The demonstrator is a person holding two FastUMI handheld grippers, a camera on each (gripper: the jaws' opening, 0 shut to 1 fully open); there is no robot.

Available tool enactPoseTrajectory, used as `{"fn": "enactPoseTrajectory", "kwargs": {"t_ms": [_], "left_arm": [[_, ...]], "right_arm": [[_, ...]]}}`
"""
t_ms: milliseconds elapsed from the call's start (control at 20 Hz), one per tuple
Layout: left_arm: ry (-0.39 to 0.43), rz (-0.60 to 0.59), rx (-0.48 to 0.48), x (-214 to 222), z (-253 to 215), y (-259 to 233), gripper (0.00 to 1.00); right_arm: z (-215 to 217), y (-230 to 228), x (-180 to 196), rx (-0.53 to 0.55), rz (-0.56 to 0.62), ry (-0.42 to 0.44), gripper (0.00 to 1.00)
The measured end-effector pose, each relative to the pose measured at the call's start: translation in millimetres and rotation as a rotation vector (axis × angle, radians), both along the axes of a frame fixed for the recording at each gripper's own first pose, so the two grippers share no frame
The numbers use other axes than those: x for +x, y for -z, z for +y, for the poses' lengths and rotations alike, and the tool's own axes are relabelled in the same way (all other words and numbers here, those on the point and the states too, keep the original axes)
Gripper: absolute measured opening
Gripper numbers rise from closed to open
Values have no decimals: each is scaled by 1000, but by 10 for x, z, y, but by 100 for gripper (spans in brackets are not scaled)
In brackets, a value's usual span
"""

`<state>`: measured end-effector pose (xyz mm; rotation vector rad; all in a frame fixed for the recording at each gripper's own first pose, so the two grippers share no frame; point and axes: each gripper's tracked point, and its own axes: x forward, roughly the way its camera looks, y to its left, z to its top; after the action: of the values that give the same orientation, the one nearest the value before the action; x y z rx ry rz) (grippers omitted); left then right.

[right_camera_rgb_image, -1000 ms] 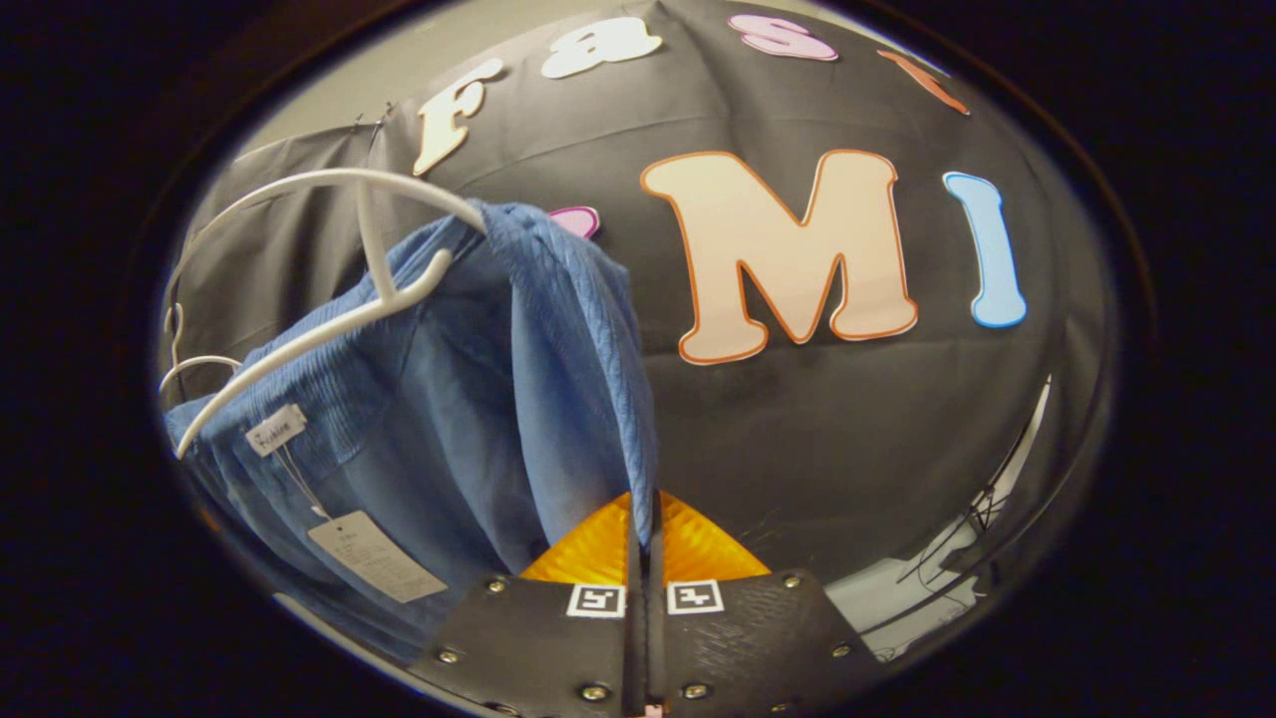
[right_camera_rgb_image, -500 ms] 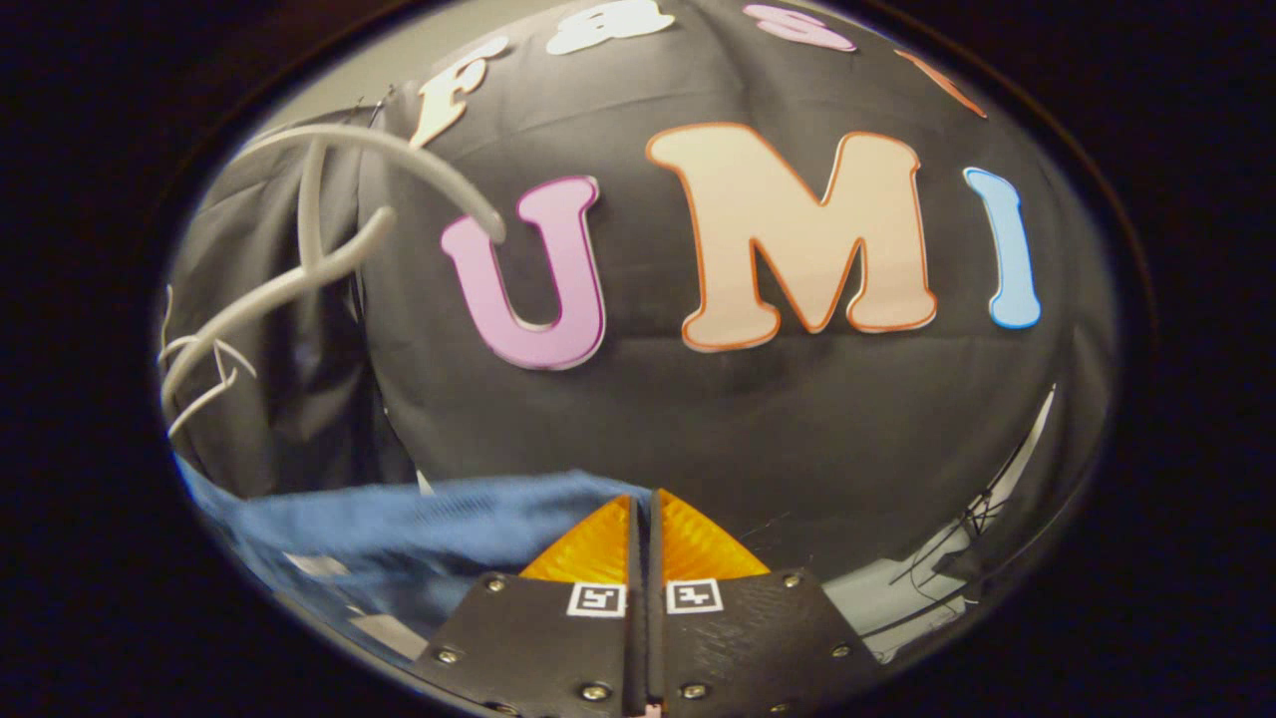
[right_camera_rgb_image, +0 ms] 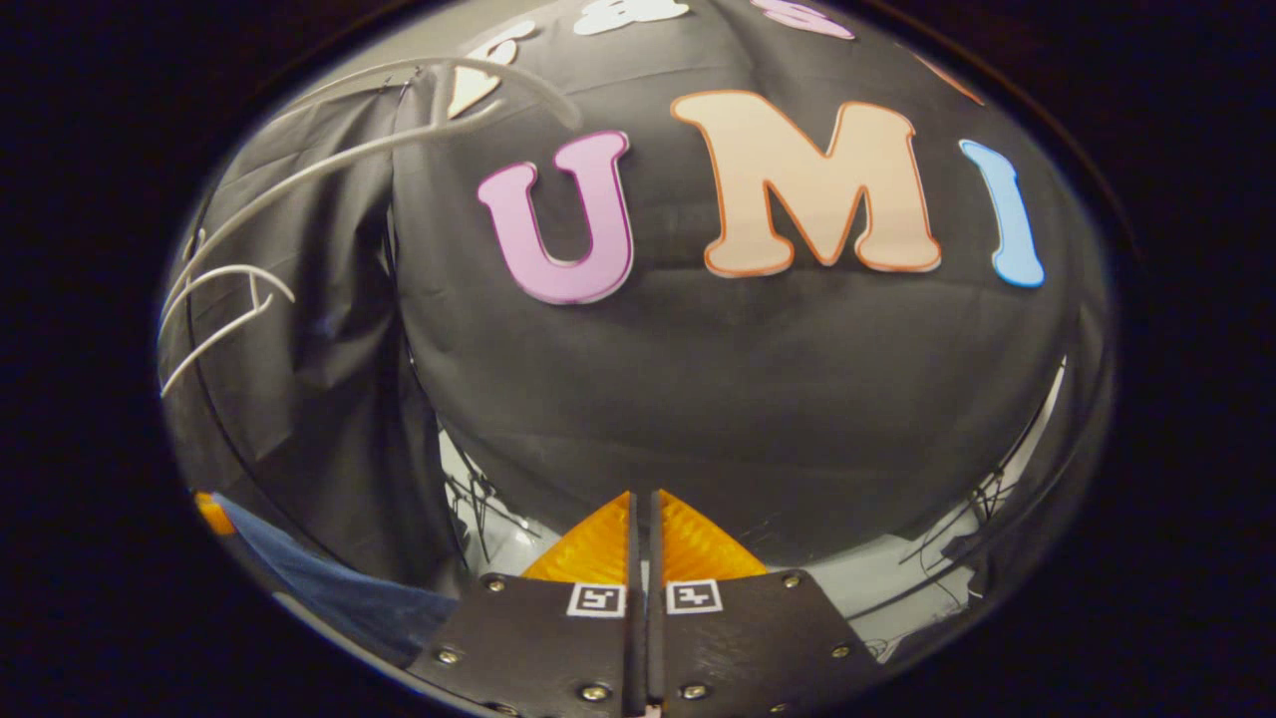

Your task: Grasp the clothes on the hanger with both hands and then place them into the laundry hamper below.

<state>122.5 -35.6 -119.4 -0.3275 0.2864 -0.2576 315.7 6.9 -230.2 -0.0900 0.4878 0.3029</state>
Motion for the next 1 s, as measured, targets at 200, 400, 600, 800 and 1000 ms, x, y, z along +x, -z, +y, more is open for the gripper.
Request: {"fn": "enactPoseTrajectory", "kwargs": {"t_ms": [200, 400, 600, 800, 1000], "left_arm": [[83, -44, 13, -8, -469, -348, 0], [153, -138, 53, -11, -803, -782, 0], [184, -266, 41, -52, -1039, -1420, 0], [167, -416, 25, 91, -1144, -2161, 0], [81, -395, 87, 223, -1067, -2041, 0]], "right_arm": [[-263, 157, -292, 8, 33, 26, 1], [-353, 14, -517, 45, 18, 17, 1], [-433, -148, -732, 19, -10, 0, 1], [-541, -375, -823, 47, -48, 23, 1], [-554, -626, -919, 95, -80, 47, 0]]}}
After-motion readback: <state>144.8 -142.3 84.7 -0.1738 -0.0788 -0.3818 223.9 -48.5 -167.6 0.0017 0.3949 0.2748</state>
